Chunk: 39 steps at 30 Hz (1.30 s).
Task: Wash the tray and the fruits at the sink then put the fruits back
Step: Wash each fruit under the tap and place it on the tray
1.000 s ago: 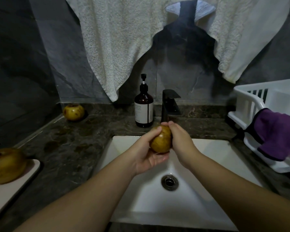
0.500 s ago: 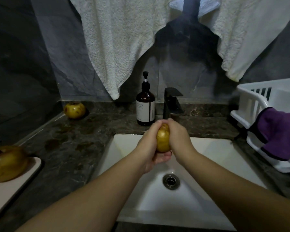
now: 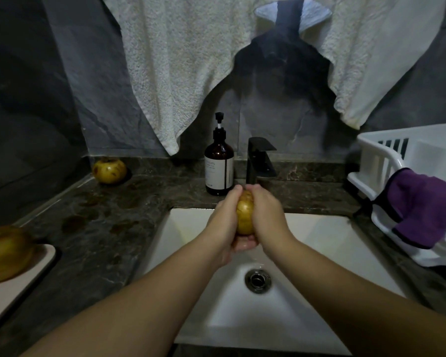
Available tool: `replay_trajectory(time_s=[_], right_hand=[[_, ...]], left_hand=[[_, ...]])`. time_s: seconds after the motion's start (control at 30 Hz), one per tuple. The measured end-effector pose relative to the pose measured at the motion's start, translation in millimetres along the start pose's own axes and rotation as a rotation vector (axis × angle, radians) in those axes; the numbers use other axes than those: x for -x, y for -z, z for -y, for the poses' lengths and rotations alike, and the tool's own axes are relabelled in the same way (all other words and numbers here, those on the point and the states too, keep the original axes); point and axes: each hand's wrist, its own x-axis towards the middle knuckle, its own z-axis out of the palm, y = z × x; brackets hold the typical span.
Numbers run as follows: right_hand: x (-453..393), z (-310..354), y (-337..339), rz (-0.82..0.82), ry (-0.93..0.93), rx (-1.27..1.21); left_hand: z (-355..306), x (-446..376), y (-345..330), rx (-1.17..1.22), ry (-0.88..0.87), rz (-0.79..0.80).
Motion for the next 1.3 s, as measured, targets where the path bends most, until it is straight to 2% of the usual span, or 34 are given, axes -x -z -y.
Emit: replay_trajectory(time_s=[0.13,0.17,0.23,0.33,0.4,0.47,0.6,0.63,0.7,0.77,0.83,0.93,0.97,1.07,1.1,1.17,1.2,1.27,1.3], right_hand=[[3,0,5,0.013,0.055,0.046],[2,2,7,0.053,0.032,0.002],[1,1,6,0.034,-0.02,-0.008],[7,8,4,0.01,0.025,0.015],[3,8,6,0.074,-0.025,-0.075],[1,5,6,0.041,-0.106,-0.134],[6,14,8,0.023,-0.085,-0.135],[5,15,8,0.072,-0.13,-0.183],[7,8,4,0.035,-0.213,-0.195],[17,11,-1,0.001,-0.105,-0.032],[11,12,4,-0.044,0.0,0.01],[6,9,7,0.034,-0.187,-0.169],[8,5,5,0.045,-0.171,-0.111],[13,2,-2,0.008,0.026,0.025],[10,4,2,0.023,-0.003,-0.023],[5,9,8,0.129,-0.265,-0.203],[5,7,11,0.182,-0.391,-0.211],[9,7,15,0.322,-0.381,0.066],[10,5,16,0.32,-0.311,0.2]], left_hand=[[2,-1,-1,-0.036,0.023,0.016],[2,-3,0,-0.052,0.001,-0.005],[2,-4,0,-0.029,-0.018,-0.021],[3,-1,-3,-0.04,-0.032,0.05],[3,-1,-2,-0.051,-0.045,0.003],[2,-2,-2,-0.004,-0.033,-0.015],[4,-5,-2,-0.045,-0.049,-0.002],[4,-6,-1,-0.061,-0.072,-0.022],[4,-7,2,-0.067,-0.079,-0.036],[6,-6,3,-0.101,-0.068,0.013],[11,-7,0,-0.161,-0.132,0.005],[9,-10,1,-0.219,-0.234,-0.122],[8,-11,2,-0.237,-0.239,-0.14],[10,-14,2,-0.247,-0.282,-0.149],[11,-15,2,-0.252,-0.327,-0.161],[8,-17,5,-0.325,-0.427,-0.177],[6,-19,9,-0.395,-0.455,-0.183],[5,-23,18,-0.488,-0.392,-0.157],[5,-21,21,-0.473,-0.282,-0.116]])
